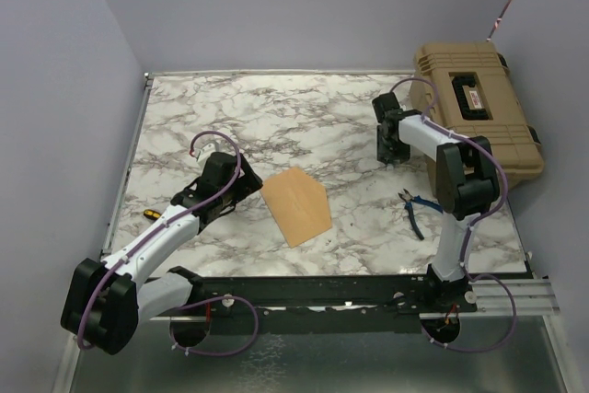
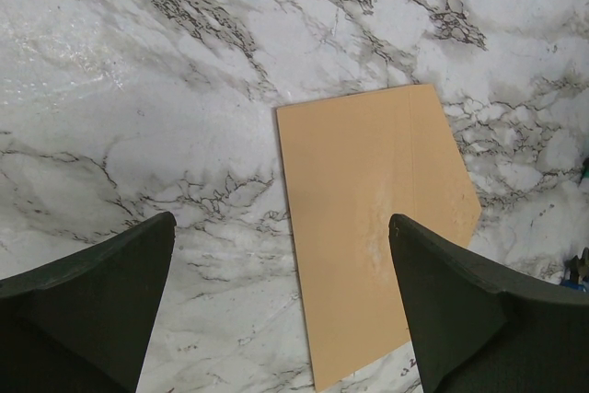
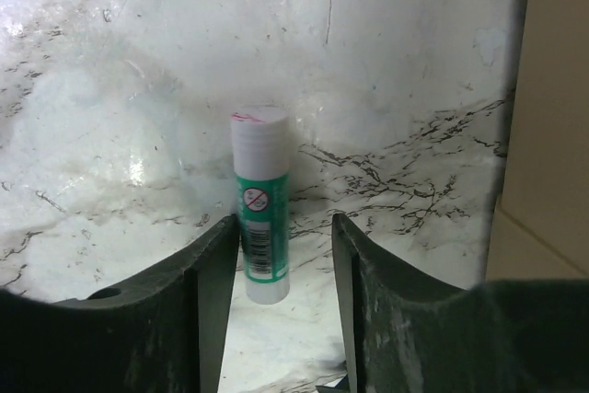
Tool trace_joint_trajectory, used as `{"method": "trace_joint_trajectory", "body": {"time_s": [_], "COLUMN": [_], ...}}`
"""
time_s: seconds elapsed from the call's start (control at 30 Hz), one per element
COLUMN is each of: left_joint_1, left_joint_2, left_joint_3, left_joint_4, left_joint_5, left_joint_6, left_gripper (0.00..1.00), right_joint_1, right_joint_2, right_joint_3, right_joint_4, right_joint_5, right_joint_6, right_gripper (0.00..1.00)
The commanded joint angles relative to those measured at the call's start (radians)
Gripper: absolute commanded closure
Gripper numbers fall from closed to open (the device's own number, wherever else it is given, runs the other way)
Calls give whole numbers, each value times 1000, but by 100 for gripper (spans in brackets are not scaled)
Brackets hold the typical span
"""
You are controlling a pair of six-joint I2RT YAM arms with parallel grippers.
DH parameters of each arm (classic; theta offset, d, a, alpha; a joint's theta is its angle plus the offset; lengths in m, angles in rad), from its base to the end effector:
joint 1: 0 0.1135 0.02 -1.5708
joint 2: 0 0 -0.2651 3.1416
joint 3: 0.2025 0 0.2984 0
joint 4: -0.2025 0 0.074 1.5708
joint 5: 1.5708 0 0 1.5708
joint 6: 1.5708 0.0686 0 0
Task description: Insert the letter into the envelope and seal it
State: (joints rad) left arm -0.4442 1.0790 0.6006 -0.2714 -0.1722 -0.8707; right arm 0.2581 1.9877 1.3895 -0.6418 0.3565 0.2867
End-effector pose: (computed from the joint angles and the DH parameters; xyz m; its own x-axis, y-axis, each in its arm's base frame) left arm 0.2629 -0.1121 0.1694 -0.6337 -0.5329 -0.5608 -0.2708 0.8319 -0.4844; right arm 0.4389 0.0911 0.1101 -0.9138 0.0329 -0.4049 0.1343 0.9651 -0.2248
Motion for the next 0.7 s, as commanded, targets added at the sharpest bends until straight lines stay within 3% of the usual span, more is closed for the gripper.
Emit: {"method": "trace_joint_trajectory", "body": {"time_s": [0.0,0.37,0.67], "left_joint_1": [5,5,5], "left_joint_2": [-5,-26,-6], "left_joint_3": [-9,7,37], "left_joint_4": [3,21,64], "left_joint_5": [6,-4,16], "left_joint_6": [2,40,70], "left_gripper": [1,1,1], "right_joint_1": [-5,-26,-29], "right_joint_2": [32,44,-32], "right_joint_3": [-43,-53,-107], "right_joint_4": [16,103,207], "right_joint_5": [-131,-205,-259], "right_joint_6": [28,38,40], "right_gripper": [51,59,88]}}
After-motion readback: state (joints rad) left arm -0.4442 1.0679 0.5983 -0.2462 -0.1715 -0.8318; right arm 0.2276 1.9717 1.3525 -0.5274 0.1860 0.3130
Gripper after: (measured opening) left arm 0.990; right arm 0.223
